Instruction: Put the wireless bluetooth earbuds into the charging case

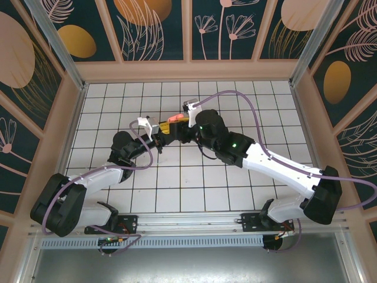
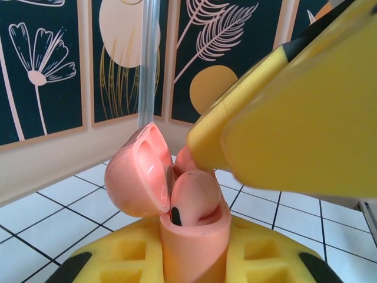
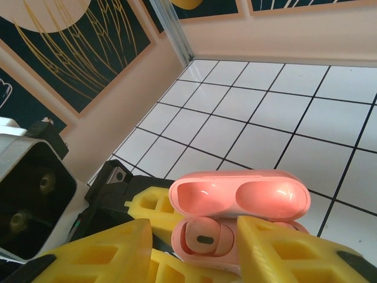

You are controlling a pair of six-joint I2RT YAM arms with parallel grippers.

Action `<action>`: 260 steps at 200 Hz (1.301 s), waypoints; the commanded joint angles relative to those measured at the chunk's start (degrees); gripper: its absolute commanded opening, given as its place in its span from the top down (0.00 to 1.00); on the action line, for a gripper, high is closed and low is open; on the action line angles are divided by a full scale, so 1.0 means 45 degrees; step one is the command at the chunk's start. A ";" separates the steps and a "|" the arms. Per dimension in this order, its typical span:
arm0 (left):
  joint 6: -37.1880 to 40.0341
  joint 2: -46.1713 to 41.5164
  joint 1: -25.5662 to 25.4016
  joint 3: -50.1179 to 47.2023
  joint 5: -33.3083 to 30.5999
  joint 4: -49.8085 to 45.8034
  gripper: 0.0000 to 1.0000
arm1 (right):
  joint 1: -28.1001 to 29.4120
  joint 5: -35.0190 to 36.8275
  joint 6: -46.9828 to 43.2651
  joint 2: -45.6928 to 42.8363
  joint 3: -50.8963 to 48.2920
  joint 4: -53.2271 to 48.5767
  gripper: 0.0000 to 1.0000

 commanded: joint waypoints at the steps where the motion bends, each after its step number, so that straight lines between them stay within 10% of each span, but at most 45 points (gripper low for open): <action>1: -0.0049 -0.0413 -0.0079 0.0417 0.0393 0.0612 0.82 | -0.0042 0.0196 -0.0620 -0.0732 0.0694 -0.0286 0.53; 113: -0.0056 -0.0364 -0.0098 0.0997 0.2332 0.0121 0.81 | -0.3913 -0.8319 0.0162 -0.0423 0.0912 -0.0308 0.40; 218: 0.0417 -0.0425 -0.0095 0.1079 0.1632 -0.1070 0.81 | -0.4322 -1.1143 0.1111 -0.1031 -0.0122 0.1966 0.47; 260: -0.0090 -0.0095 -0.0096 0.1514 0.1150 -0.2242 0.81 | -0.5054 -0.9956 0.1820 -0.2347 -0.1384 0.1909 0.50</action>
